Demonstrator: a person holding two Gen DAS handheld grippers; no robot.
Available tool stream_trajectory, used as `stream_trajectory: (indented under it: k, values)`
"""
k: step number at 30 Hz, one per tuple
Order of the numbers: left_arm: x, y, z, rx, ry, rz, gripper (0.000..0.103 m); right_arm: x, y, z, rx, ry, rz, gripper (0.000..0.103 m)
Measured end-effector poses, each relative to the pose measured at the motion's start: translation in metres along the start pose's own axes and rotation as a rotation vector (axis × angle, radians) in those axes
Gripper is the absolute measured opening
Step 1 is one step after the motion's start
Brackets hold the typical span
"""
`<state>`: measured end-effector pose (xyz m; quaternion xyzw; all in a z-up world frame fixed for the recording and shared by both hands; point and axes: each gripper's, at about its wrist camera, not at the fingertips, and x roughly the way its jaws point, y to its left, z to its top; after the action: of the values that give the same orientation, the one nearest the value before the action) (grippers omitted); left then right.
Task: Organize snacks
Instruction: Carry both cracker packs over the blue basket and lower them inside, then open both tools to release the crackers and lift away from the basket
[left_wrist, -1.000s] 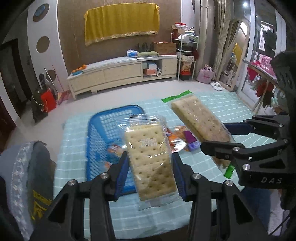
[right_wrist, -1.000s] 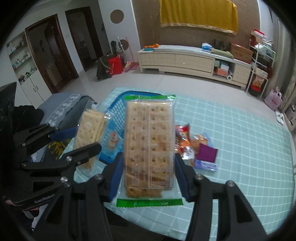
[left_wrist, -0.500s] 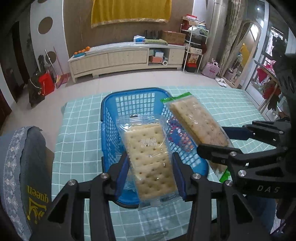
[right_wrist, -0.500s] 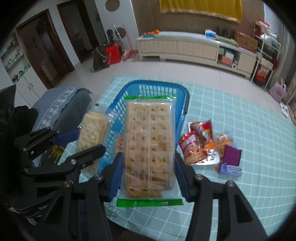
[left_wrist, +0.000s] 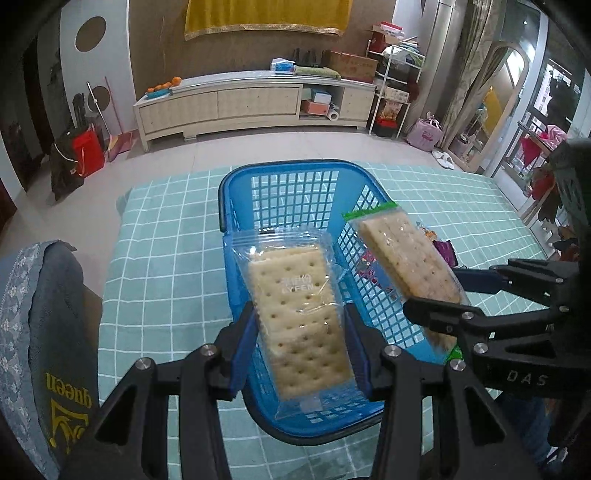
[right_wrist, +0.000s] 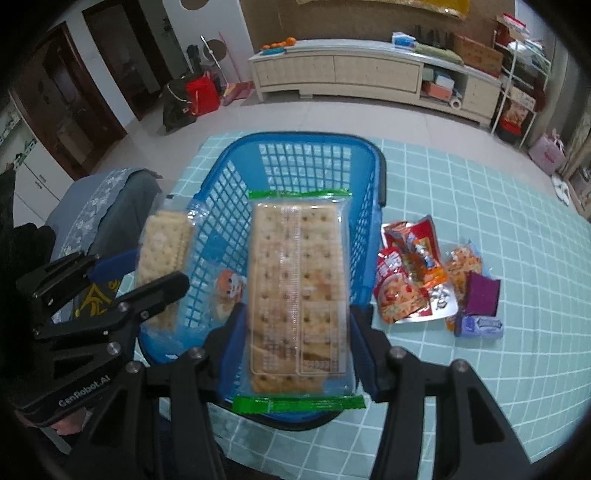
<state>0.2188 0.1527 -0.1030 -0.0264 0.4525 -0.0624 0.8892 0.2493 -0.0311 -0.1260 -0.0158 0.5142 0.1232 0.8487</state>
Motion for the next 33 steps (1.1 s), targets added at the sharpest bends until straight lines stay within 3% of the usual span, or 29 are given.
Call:
stream_trajectory:
  k: [3,6,12,23,33]
  values:
    - [0.000,0.001,-0.002,-0.011,-0.001,-0.011,0.043,0.005,0.002,-0.001,-0.004,0.016,0.001,0.063]
    - [-0.001,0.000,-0.002,-0.008,0.000,-0.008,0.043,0.002,-0.001,-0.004,0.005,-0.017,-0.034,0.090]
    - [0.001,-0.008,-0.003,0.010,0.012,-0.008,0.043,-0.007,-0.014,-0.010,-0.016,-0.029,-0.091,0.102]
    - [0.020,-0.029,-0.004,0.036,0.059,-0.035,0.043,-0.015,-0.037,-0.014,-0.007,-0.058,-0.158,0.103]
    - [0.035,-0.048,0.003,0.044,0.083,-0.076,0.043,-0.014,-0.057,-0.014,0.027,-0.053,-0.142,0.103]
